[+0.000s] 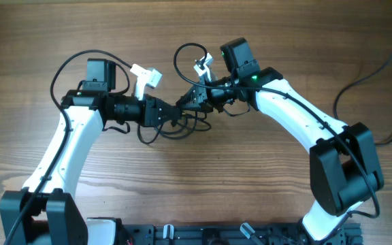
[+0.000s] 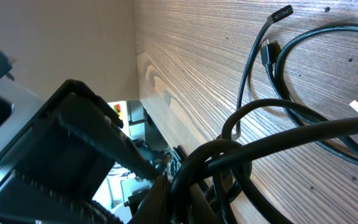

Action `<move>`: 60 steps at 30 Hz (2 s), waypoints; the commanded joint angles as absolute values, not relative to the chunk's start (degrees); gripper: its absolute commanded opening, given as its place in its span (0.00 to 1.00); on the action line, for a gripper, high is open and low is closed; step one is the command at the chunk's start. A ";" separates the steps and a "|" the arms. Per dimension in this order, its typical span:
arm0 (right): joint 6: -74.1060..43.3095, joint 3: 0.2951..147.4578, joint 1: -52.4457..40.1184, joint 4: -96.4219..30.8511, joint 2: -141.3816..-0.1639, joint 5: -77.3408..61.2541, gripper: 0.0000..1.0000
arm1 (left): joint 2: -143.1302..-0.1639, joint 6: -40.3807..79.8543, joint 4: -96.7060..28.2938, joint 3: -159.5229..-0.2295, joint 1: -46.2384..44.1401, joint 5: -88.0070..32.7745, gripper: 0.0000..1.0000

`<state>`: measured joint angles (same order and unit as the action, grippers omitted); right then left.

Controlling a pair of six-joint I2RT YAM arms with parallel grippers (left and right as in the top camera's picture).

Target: Untangle cables

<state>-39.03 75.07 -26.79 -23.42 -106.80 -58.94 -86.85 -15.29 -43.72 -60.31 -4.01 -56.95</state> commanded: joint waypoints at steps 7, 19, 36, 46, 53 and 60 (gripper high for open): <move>-39.42 75.24 -26.65 -22.48 -106.50 -61.67 0.04 | -87.13 -14.11 -41.10 -59.83 -7.99 -51.79 0.09; -37.12 75.24 -26.48 -20.97 -106.50 -63.53 0.18 | -87.13 -13.06 -40.27 -59.83 -7.92 -49.93 0.04; -42.04 75.24 -26.26 -20.62 -106.50 -55.20 0.10 | -87.13 -13.10 -41.12 -59.83 -6.42 -49.54 0.04; -32.69 75.24 -26.15 -23.22 -106.50 -54.89 0.04 | -87.13 -12.56 -41.17 -59.81 -2.79 -46.74 0.04; -30.02 75.24 -26.15 -23.55 -106.50 -56.10 0.05 | -87.13 -11.09 -40.66 -58.50 -1.32 -43.83 0.04; -30.61 75.24 -26.11 -23.59 -106.50 -56.25 0.04 | -87.15 -9.72 -38.98 -57.14 -0.78 -42.74 0.04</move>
